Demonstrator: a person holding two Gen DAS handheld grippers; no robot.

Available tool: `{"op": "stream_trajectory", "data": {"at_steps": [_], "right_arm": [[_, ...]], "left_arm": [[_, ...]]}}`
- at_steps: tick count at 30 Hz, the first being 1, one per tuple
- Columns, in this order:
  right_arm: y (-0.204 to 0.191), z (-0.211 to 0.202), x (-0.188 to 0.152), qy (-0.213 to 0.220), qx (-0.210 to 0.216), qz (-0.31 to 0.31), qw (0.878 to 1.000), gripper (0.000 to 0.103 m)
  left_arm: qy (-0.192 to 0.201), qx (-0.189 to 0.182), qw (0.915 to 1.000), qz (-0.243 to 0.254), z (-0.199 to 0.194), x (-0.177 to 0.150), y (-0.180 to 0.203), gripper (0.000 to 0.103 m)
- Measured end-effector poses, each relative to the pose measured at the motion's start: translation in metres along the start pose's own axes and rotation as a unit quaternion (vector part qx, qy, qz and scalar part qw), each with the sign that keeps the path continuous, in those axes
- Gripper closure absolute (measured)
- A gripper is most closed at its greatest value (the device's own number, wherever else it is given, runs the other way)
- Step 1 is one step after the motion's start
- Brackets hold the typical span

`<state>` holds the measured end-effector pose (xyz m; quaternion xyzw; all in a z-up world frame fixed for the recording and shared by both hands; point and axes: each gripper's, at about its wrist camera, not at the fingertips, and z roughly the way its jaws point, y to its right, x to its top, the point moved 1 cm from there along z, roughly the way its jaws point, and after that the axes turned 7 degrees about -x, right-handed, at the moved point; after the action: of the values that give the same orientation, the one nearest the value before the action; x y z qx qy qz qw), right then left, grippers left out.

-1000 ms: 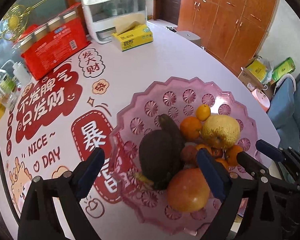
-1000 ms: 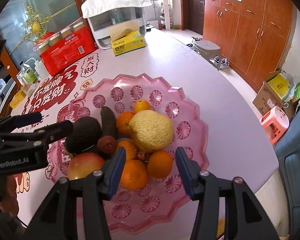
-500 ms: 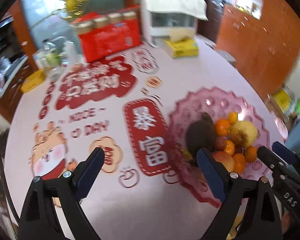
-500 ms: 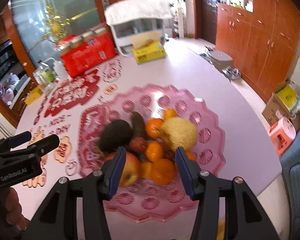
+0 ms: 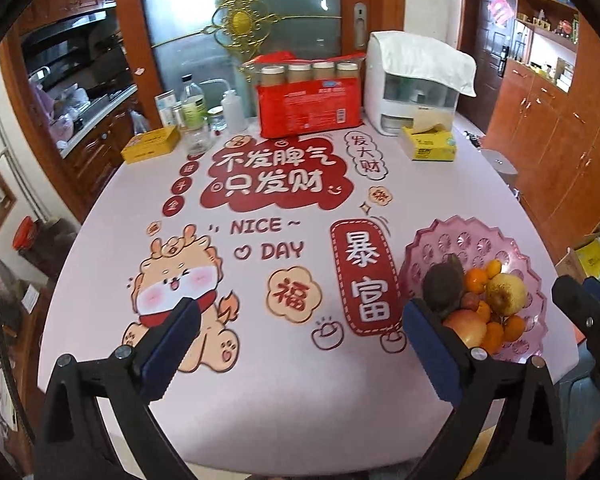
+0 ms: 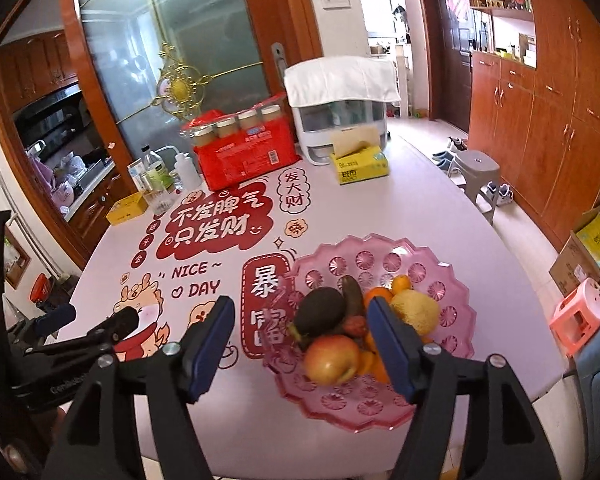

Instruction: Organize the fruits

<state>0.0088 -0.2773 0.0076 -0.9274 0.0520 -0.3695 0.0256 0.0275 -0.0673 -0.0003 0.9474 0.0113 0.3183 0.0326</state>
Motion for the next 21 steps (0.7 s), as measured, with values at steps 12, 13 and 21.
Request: {"op": "stream_trajectory", "data": {"at_steps": [12,13,21], "right_arm": [[-0.02,-0.004,-0.023,-0.013,-0.013,-0.026,0.999,0.032],[-0.02,-0.005,-0.023,-0.012,-0.013,-0.027,0.999,0.032],[-0.023,-0.005,-0.02,-0.009,-0.011,-0.036,0.999,0.032]], "left_arm": [[-0.016,0.011,0.9995,-0.026,-0.004,-0.014,-0.014,0.003],[-0.014,0.01,0.9995,-0.025,-0.006,-0.014,-0.014,0.003],[-0.019,0.01,0.9994,-0.028,-0.004,-0.013,-0.013,0.003]]}}
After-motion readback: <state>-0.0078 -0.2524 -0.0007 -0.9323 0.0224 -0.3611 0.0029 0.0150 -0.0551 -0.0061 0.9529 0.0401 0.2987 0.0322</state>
